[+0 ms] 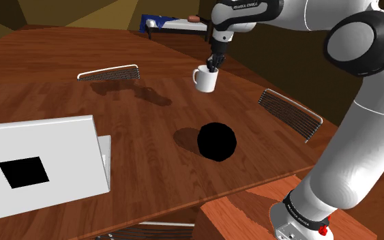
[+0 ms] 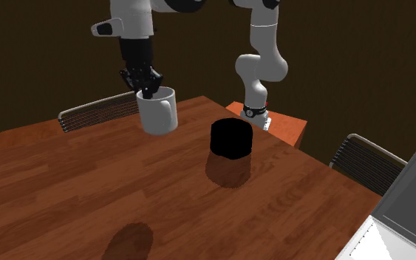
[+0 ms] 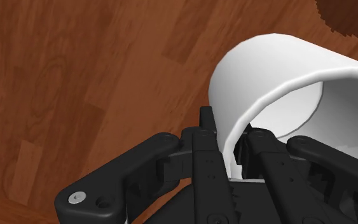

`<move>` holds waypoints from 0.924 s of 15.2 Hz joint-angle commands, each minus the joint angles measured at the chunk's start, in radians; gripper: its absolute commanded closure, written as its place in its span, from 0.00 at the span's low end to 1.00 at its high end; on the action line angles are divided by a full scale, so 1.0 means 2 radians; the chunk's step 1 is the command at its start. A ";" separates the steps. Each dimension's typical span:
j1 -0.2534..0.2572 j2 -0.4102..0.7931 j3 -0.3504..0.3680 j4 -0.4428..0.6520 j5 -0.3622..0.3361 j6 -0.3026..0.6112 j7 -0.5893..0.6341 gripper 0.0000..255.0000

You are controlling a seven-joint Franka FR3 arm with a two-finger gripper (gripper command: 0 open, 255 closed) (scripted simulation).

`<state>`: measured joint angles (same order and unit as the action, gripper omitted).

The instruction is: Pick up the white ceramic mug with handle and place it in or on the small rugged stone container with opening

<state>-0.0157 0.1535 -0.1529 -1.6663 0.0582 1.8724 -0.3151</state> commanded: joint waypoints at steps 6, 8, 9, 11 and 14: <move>0.021 -0.134 0.017 -0.152 -0.021 0.021 0.042 1.00; 0.025 -0.171 0.024 -0.190 -0.025 0.022 0.055 1.00; 0.027 -0.190 0.028 -0.208 -0.027 0.022 0.062 1.00; 0.031 -0.226 0.037 -0.242 -0.028 0.020 0.075 1.00; 0.037 -0.280 0.051 -0.289 -0.028 0.012 0.095 1.00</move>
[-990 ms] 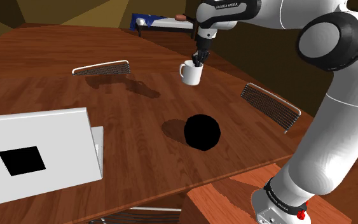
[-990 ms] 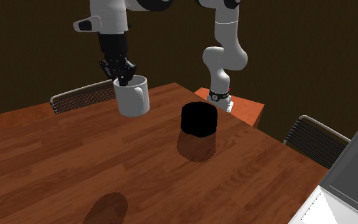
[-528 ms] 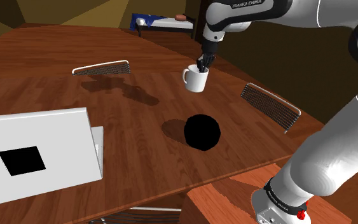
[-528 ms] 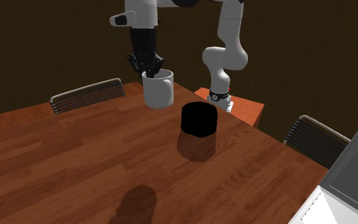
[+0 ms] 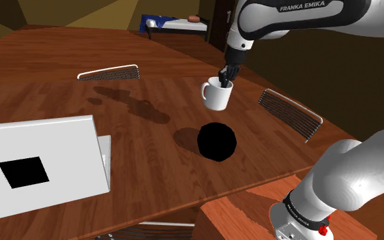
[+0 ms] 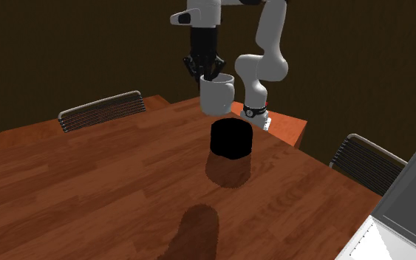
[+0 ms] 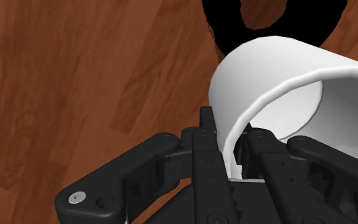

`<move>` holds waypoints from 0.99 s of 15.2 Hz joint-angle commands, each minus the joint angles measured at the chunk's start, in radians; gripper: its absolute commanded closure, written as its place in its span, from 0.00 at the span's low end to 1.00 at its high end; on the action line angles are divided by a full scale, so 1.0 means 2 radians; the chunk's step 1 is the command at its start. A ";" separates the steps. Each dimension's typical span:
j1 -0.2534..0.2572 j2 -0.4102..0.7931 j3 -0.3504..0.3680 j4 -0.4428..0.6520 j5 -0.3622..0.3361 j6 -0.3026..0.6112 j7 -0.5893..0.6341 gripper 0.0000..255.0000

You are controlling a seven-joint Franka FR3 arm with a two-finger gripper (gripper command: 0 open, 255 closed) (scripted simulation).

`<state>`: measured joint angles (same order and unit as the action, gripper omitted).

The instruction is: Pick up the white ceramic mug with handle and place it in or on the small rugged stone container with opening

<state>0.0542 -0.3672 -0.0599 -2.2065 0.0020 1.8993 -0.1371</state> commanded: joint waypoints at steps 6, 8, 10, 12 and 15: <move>0.012 -0.103 0.029 -0.087 0.008 -0.015 0.038 1.00; 0.012 -0.103 0.029 -0.100 0.008 -0.002 0.037 1.00; 0.012 -0.102 0.029 -0.113 0.008 0.012 0.037 1.00; 0.012 -0.100 0.029 -0.125 0.008 0.026 0.037 1.00; 0.012 -0.096 0.029 -0.143 0.008 0.047 0.037 1.00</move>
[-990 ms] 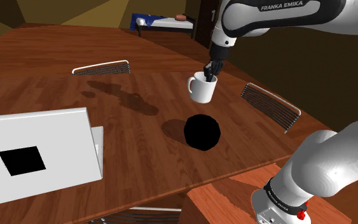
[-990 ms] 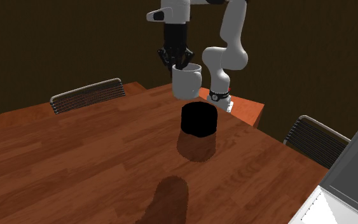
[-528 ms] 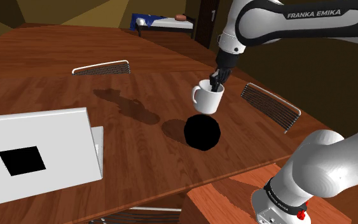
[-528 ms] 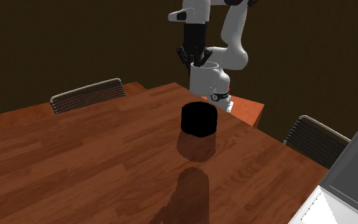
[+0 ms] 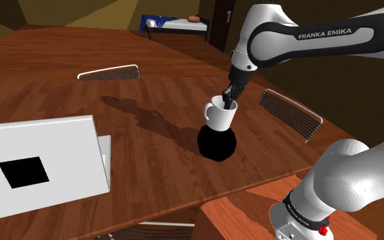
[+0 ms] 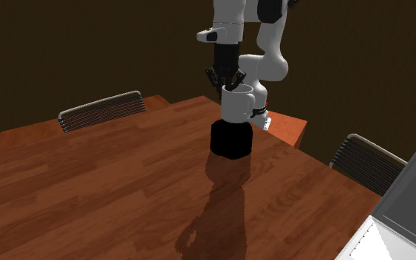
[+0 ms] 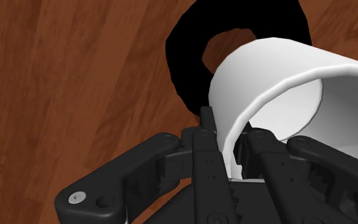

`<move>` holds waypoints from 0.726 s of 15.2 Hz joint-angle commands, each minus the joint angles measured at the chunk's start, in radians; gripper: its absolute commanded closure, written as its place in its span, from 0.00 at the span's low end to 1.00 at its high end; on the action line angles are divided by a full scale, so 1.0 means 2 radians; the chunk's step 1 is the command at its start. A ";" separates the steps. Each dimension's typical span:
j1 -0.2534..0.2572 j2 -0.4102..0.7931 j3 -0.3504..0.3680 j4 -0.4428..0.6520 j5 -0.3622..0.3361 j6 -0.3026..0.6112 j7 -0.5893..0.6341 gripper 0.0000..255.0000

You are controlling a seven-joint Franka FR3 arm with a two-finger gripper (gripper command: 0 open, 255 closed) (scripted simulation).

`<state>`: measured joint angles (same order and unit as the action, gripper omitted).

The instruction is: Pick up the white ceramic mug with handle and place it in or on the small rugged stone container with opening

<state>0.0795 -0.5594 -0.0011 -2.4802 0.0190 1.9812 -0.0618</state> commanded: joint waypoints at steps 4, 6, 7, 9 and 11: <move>0.000 0.006 -0.001 -0.028 0.000 0.035 -0.002 1.00; 0.000 0.010 -0.001 -0.039 0.000 0.050 -0.002 1.00; 0.000 0.013 -0.001 -0.045 0.000 0.059 -0.002 1.00; 0.000 0.013 -0.001 -0.045 0.000 0.059 -0.002 1.00; 0.000 0.013 -0.001 -0.045 0.000 0.059 -0.002 1.00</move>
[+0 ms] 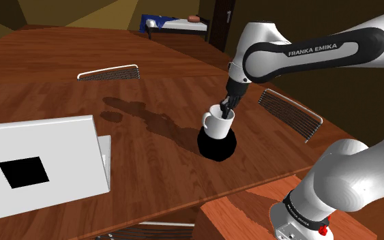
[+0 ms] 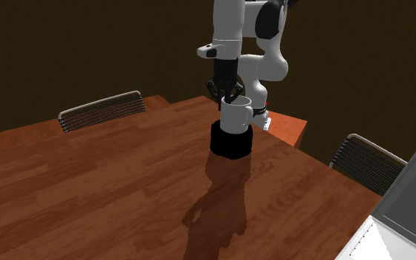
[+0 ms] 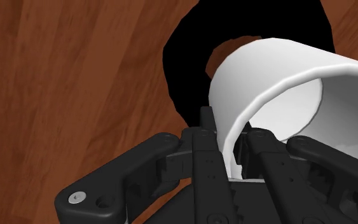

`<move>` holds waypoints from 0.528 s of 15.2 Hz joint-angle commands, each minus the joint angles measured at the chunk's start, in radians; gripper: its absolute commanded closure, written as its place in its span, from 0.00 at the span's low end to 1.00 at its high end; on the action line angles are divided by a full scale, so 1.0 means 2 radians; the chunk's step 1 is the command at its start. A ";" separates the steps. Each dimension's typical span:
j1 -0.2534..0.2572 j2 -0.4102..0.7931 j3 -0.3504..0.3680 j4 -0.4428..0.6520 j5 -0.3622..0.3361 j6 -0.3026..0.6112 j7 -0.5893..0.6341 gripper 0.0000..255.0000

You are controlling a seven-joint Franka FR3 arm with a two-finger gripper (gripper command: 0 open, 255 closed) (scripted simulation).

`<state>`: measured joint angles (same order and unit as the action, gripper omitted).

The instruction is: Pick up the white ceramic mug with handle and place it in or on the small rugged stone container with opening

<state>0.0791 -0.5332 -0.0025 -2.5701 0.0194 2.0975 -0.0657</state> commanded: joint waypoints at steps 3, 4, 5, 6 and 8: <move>0.000 0.000 0.000 0.000 0.000 0.001 0.000 1.00; 0.000 0.000 0.000 0.000 0.000 0.001 0.000 0.00; 0.000 0.000 0.000 0.000 0.000 0.001 0.000 0.00; 0.000 0.000 0.000 0.000 0.000 0.001 0.000 0.00; 0.000 0.000 0.000 0.000 0.000 0.001 0.000 0.00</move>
<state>0.0791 -0.5335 -0.0026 -2.5709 0.0194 2.0987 -0.0657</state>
